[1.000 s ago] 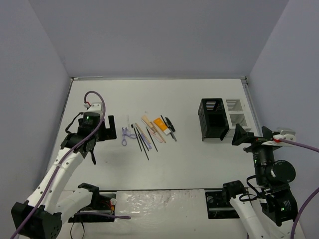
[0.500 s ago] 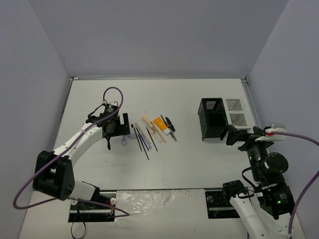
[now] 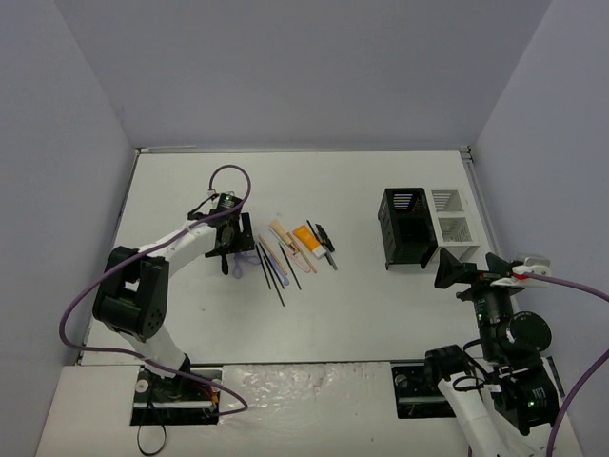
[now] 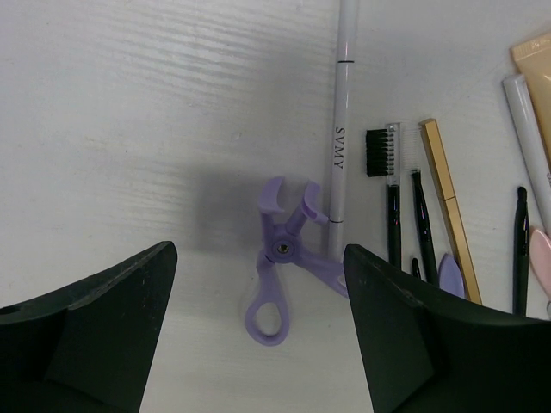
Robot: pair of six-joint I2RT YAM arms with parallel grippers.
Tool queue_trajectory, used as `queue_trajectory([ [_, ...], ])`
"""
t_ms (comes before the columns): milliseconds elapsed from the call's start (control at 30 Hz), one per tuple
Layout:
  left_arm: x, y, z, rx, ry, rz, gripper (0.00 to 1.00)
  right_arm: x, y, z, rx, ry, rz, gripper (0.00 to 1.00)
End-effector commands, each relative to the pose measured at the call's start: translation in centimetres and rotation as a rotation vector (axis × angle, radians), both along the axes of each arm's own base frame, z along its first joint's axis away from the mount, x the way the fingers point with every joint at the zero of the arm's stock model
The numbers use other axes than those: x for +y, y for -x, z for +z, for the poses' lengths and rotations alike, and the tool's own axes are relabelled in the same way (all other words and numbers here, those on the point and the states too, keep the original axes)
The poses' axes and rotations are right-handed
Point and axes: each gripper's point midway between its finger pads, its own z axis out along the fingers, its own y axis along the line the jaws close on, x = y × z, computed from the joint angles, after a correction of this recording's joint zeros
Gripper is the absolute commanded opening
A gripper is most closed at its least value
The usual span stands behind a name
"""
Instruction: Organize the makeup
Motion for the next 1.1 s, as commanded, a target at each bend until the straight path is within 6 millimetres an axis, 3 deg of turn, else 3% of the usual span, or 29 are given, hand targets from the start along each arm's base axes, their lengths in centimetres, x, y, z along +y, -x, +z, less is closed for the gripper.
queue_trajectory([
  [0, -0.4, -3.5, 3.0, -0.12, 0.01, 0.017, 0.75, -0.5, 0.2, 1.5, -0.085, -0.04, -0.029, 1.0],
  [167, -0.4, -3.6, 2.4, -0.105, 0.008, 0.024, 0.7, -0.7, 0.3, 1.6, -0.091, -0.044, -0.036, 1.0],
  [233, -0.2, -3.6, 2.3, -0.102, -0.002, 0.03, 0.61, -0.6, 0.3, 1.5, -0.089, -0.044, -0.035, 1.0],
  [400, -0.3, -3.7, 2.2, -0.098, -0.001, 0.029, 0.53, -0.8, 0.3, 1.4, -0.089, -0.043, -0.041, 1.0],
  [767, -0.8, -3.7, 0.5, -0.062, 0.016, 0.031, 0.52, -0.8, 0.4, 1.3, -0.092, -0.047, -0.04, 1.0],
  [1067, -0.5, -3.8, 0.0, -0.064, 0.004, 0.053, 0.34, -0.9, 0.4, 1.2, -0.092, -0.05, -0.046, 1.0],
])
